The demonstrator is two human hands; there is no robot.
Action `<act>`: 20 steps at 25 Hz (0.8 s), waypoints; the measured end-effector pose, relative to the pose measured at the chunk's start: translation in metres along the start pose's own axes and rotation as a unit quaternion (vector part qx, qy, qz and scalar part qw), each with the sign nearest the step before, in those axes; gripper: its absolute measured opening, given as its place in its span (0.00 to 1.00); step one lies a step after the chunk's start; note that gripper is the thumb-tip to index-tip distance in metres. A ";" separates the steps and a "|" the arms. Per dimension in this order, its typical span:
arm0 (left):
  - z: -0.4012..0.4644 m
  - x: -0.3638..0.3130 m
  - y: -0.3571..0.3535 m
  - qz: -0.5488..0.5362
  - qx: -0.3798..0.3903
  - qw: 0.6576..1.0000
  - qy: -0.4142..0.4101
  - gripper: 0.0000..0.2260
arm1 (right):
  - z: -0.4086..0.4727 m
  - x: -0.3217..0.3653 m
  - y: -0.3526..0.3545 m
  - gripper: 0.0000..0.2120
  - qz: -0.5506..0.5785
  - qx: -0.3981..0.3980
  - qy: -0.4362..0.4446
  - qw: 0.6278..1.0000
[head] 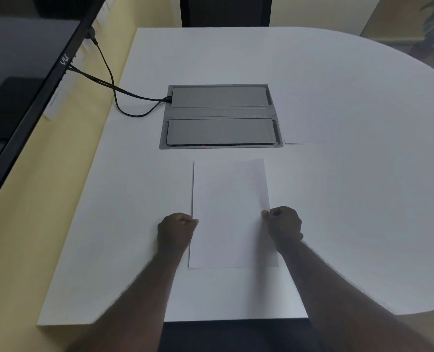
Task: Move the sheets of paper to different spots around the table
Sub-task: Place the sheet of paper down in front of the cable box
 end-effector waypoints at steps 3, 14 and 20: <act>0.000 0.004 0.003 -0.003 -0.012 1.000 0.006 0.07 | -0.002 -0.002 -0.001 0.06 0.014 -0.018 0.005 1.000; 0.002 0.011 -0.001 -0.017 -0.012 1.000 -0.007 0.08 | -0.002 -0.006 -0.002 0.10 0.034 -0.023 0.024 0.999; -0.010 -0.002 0.010 -0.038 -0.027 0.998 -0.029 0.13 | -0.015 0.016 0.025 0.14 0.027 -0.041 0.087 0.995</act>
Point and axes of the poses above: each hand's wrist, its own z-axis towards the middle knuckle, its own y-axis out of the back of the hand, x = y × z, the point moved 8 cm from there along z, towards the middle knuckle, and after that the axes turned 5 degrees about x, right-handed, at the moved point
